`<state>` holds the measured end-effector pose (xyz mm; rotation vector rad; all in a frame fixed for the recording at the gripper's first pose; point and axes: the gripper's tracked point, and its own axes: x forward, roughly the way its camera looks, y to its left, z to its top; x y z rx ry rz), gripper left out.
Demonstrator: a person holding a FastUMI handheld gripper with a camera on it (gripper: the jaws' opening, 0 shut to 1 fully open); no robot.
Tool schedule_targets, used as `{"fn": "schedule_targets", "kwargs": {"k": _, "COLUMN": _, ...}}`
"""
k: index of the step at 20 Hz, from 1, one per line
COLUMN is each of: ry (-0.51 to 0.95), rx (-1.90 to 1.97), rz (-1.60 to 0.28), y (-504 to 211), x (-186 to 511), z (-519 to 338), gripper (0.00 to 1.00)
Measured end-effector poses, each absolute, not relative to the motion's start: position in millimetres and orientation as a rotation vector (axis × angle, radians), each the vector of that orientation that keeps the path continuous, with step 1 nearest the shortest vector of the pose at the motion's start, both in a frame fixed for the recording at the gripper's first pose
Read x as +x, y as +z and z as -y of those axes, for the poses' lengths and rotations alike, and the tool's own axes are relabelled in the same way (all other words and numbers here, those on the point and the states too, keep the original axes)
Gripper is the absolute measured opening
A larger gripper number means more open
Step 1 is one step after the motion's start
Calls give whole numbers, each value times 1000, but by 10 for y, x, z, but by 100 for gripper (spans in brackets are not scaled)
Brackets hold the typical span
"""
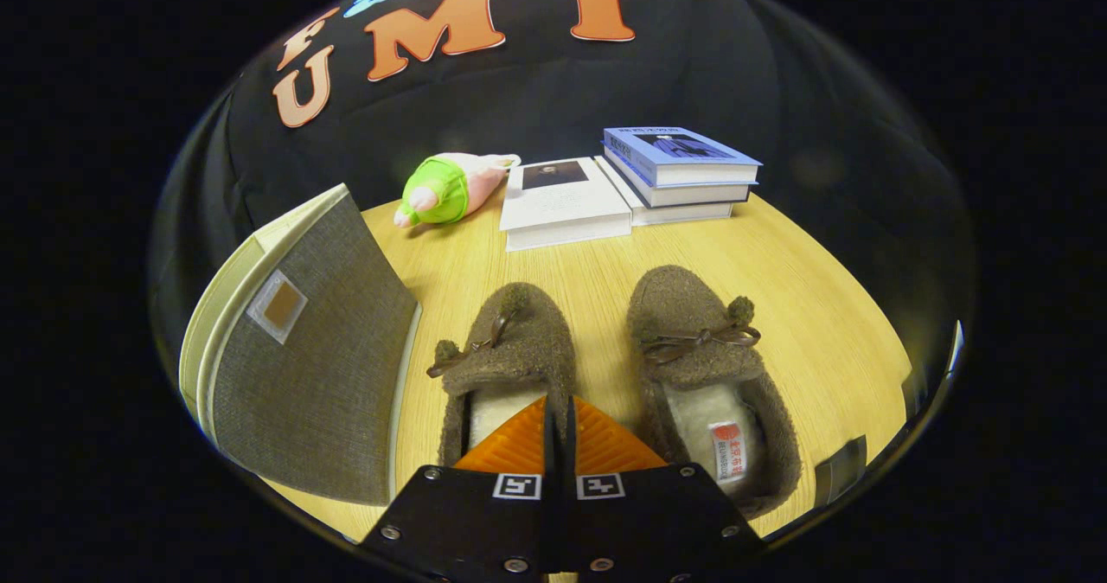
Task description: Open the storage box then place both shoes into the box .Put the left shoe in first, then the right shoe, with the right side of both shoes facing outward in a uniform manner.
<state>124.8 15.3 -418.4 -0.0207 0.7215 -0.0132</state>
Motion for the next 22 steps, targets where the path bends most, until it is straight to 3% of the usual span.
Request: {"fn": "schedule_targets", "kwargs": {"k": 22, "ry": 86, "rx": 36, "rz": -509, "y": -2368, "x": 1454, "z": -1189, "gripper": 0}}
